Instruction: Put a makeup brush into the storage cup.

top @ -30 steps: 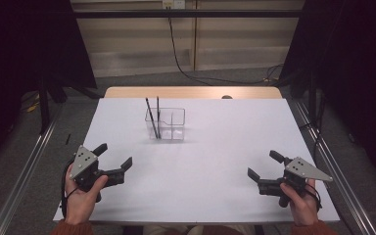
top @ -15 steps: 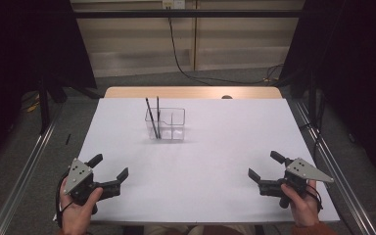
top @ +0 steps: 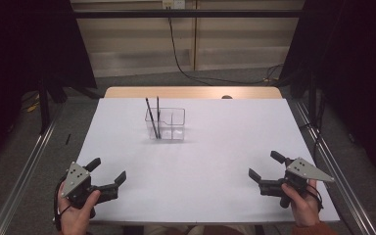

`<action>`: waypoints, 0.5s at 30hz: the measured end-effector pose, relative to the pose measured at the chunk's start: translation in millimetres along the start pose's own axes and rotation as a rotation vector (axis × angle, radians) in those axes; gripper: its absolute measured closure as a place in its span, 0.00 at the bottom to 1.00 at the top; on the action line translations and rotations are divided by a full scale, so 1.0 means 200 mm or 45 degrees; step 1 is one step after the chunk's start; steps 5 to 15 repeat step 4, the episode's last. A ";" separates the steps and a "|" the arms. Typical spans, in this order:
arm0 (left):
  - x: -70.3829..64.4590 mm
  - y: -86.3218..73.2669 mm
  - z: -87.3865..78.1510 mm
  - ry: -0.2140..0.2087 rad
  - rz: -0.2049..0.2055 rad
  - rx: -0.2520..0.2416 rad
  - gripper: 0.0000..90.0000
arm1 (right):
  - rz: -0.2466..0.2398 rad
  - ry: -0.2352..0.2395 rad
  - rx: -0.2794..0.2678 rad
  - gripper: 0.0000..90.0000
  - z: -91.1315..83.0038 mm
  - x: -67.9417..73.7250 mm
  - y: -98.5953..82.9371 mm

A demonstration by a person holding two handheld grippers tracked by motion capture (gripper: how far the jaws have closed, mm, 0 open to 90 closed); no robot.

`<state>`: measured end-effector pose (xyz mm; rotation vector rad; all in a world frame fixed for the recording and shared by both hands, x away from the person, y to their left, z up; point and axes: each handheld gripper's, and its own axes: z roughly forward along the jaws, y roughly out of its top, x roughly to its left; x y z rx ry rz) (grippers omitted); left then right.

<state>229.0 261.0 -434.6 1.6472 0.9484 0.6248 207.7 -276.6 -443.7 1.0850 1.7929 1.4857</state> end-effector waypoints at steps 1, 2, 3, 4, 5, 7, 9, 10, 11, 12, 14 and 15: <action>0.00 0.00 -0.01 0.003 -0.001 -0.011 0.03 | 0.005 0.001 0.001 0.00 0.00 0.00 0.00; 0.01 0.00 -0.01 0.009 0.000 -0.013 0.03 | 0.005 0.000 0.001 0.00 0.00 0.00 0.00; 0.01 0.00 -0.01 0.013 0.001 -0.007 0.03 | 0.004 0.001 0.000 0.00 0.01 0.00 0.00; 0.01 0.00 -0.02 0.012 -0.001 -0.010 0.03 | 0.001 0.002 0.000 0.00 0.01 0.00 0.00; 0.01 0.00 -0.02 0.012 -0.001 -0.010 0.03 | 0.001 0.002 0.000 0.00 0.01 0.00 0.00; 0.01 0.00 -0.02 0.012 -0.001 -0.010 0.03 | 0.001 0.002 0.000 0.00 0.01 0.00 0.00; 0.01 0.00 -0.02 0.012 -0.001 -0.010 0.03 | 0.001 0.002 0.000 0.00 0.01 0.00 0.00; 0.01 0.00 -0.02 0.012 -0.001 -0.010 0.03 | 0.001 0.002 0.000 0.00 0.01 0.00 0.00; 0.01 0.00 -0.02 0.012 -0.001 -0.010 0.03 | 0.001 0.002 0.000 0.00 0.01 0.00 0.00; 0.01 0.00 -0.02 0.012 -0.001 -0.010 0.03 | 0.001 0.002 0.000 0.00 0.01 0.00 0.00; 0.01 0.00 -0.02 0.012 -0.001 -0.010 0.03 | 0.001 0.002 0.000 0.00 0.01 0.00 0.00; 0.01 0.00 -0.02 0.012 -0.001 -0.010 0.03 | 0.001 0.002 0.000 0.00 0.01 0.00 0.00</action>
